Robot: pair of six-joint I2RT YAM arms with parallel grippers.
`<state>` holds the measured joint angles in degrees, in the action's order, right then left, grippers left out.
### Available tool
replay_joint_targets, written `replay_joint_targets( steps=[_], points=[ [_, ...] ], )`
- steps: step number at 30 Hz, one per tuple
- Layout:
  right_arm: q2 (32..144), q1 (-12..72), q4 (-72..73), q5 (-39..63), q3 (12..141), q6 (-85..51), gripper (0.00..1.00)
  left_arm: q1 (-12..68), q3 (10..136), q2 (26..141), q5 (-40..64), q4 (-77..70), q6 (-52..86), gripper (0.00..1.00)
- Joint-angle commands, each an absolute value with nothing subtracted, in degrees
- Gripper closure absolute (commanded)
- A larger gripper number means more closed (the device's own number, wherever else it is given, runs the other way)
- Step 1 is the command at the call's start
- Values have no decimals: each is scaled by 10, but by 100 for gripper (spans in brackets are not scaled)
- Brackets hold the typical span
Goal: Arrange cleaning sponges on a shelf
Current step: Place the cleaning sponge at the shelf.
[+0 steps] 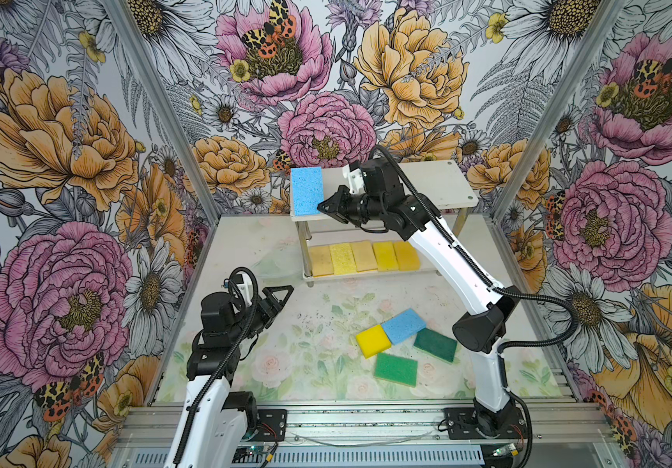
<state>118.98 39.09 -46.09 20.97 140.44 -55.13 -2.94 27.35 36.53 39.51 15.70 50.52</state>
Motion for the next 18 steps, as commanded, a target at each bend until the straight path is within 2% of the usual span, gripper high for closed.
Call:
replay_joint_targets(
  steps=[1,4,10,18],
  points=[
    [1201,394,-456,203,1422,-558,100,-39,272,365,410,162,492,17],
    [1204,394,-455,206,1424,-559,97,-43,270,365,411,162,491,17],
    [1206,394,-455,203,1425,-562,85,-51,267,363,421,164,491,16],
    [1210,394,-455,197,1428,-565,80,-57,264,360,427,170,488,16]
  ],
)
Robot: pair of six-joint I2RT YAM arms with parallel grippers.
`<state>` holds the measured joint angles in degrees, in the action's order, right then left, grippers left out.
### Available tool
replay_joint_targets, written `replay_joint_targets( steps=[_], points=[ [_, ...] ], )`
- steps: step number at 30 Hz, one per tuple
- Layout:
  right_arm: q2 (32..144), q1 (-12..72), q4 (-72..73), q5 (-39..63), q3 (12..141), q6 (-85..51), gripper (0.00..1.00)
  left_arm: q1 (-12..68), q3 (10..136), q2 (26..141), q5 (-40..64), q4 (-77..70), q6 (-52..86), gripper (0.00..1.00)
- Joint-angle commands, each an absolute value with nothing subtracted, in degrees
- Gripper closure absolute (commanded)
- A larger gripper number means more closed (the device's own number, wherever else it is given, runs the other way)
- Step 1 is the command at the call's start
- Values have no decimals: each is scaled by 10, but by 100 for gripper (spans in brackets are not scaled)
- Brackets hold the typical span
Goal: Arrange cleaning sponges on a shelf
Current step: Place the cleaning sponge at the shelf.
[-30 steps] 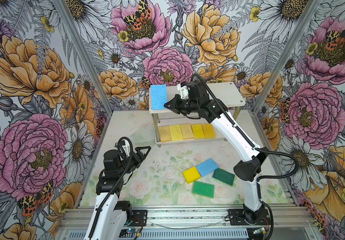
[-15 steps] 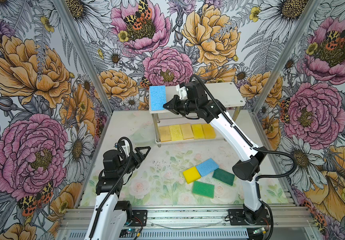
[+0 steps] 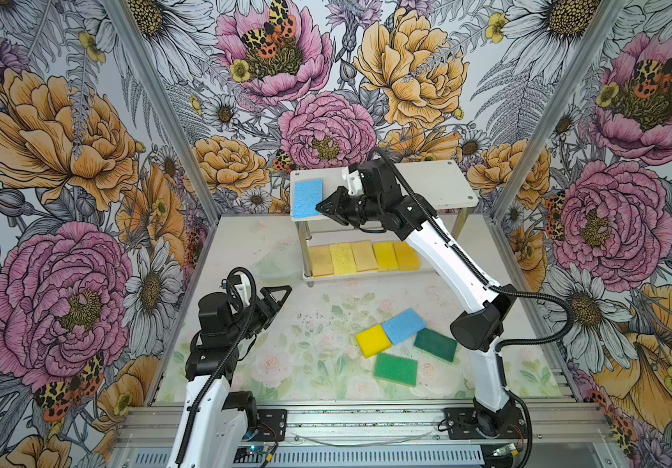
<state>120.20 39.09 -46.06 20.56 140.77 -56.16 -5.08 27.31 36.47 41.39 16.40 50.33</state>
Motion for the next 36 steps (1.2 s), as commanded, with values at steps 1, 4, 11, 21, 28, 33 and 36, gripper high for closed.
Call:
replay_joint_targets(
  steps=[1,4,11,21,28,33,36],
  points=[
    [1210,395,-455,196,1429,-565,79,-59,263,360,427,170,488,16],
    [1216,395,-454,193,1439,-564,79,-59,263,359,428,170,487,16],
    [1241,395,-454,190,1475,-567,77,-72,260,358,440,175,483,16],
    [1243,397,-455,185,1476,-559,57,-83,258,357,451,178,481,15],
    [1228,404,-458,156,1452,-526,46,-83,260,359,450,177,479,15],
    [1224,408,-470,123,1440,-500,43,-85,261,364,451,176,478,15],
    [1213,410,-482,88,1435,-480,42,-85,264,365,452,176,478,15]
  ],
)
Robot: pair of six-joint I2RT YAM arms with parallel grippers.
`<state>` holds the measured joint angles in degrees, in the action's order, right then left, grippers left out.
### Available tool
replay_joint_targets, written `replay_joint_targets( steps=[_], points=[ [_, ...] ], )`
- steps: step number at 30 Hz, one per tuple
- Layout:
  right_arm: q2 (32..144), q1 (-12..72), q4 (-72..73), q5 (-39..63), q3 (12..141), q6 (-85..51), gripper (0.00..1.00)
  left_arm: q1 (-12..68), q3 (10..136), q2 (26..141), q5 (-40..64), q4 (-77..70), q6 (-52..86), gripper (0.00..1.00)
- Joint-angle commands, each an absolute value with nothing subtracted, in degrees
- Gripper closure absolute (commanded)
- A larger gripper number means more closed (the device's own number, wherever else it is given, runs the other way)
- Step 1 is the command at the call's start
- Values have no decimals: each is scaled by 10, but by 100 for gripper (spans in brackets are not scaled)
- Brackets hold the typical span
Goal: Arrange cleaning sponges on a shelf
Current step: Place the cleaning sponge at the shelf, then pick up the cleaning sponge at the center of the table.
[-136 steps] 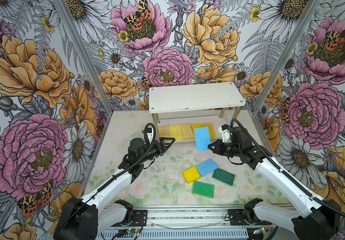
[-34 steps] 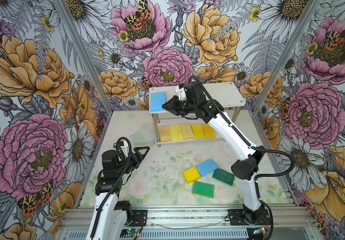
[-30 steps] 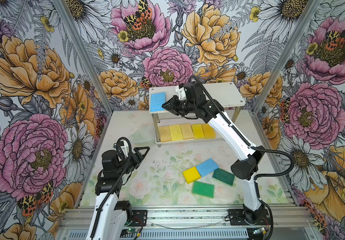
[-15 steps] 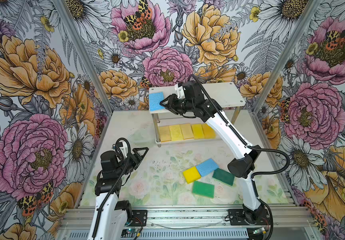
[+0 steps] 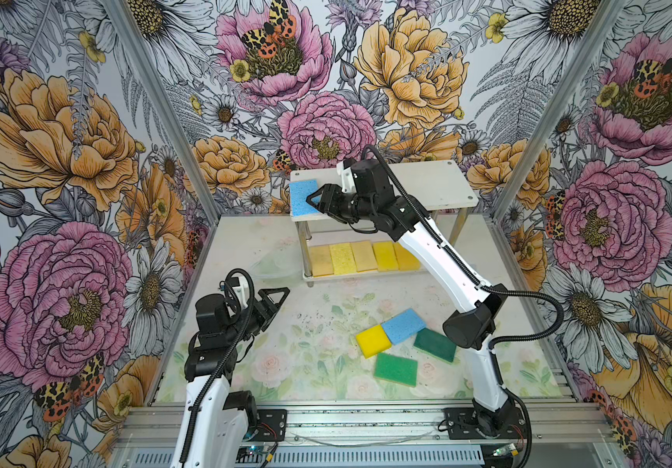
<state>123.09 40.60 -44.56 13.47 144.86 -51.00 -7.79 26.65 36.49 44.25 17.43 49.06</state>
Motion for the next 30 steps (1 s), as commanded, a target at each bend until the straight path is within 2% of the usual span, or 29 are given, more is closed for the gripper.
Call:
replay_joint_targets(
  steps=[1,7,12,18,21,24,30],
  points=[
    [1210,411,-485,79,1435,-470,41,-86,264,366,451,176,478,15],
    [1205,415,-495,65,1436,-443,36,-86,264,367,449,174,479,14],
    [1192,434,-493,36,1437,-396,35,-85,266,368,451,172,482,14],
    [1104,472,-491,-39,1387,-313,35,-63,270,370,446,173,475,12],
    [1033,482,-488,-74,1305,-295,35,-16,271,374,416,172,470,10],
    [939,484,-463,-105,1170,-300,35,52,281,390,371,172,459,8],
    [748,431,-460,-102,900,-392,35,141,300,438,307,165,449,7]
  ],
)
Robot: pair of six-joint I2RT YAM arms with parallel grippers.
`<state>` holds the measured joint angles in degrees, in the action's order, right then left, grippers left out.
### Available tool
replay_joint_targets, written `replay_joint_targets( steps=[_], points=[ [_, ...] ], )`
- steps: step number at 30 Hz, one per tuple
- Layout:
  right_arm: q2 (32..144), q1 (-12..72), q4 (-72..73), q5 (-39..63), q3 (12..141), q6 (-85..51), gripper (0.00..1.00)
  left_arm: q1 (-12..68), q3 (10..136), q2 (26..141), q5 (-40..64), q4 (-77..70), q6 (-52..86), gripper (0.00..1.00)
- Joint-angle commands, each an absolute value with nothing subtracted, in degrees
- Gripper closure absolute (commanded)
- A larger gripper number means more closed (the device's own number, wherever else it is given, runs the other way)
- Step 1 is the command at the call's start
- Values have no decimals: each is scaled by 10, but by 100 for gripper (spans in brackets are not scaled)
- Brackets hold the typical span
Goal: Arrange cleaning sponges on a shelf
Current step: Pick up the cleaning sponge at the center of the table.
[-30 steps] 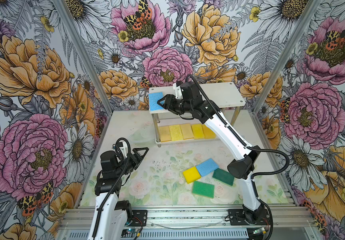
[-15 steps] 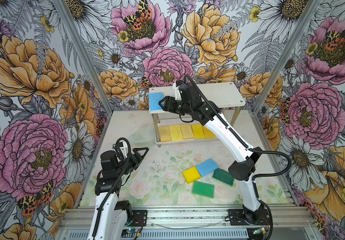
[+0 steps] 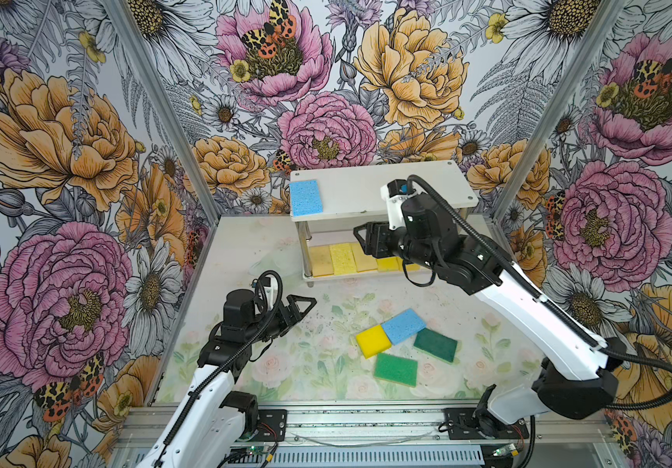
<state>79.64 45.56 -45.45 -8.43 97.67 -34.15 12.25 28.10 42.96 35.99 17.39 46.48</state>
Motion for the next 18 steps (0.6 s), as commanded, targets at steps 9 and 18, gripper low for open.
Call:
replay_joint_targets(
  steps=[9,18],
  points=[
    [567,352,-458,10,508,-588,39,249,276,514,255,75,487,6],
    [546,356,-329,12,340,-743,43,341,291,594,210,25,506,6]
  ],
)
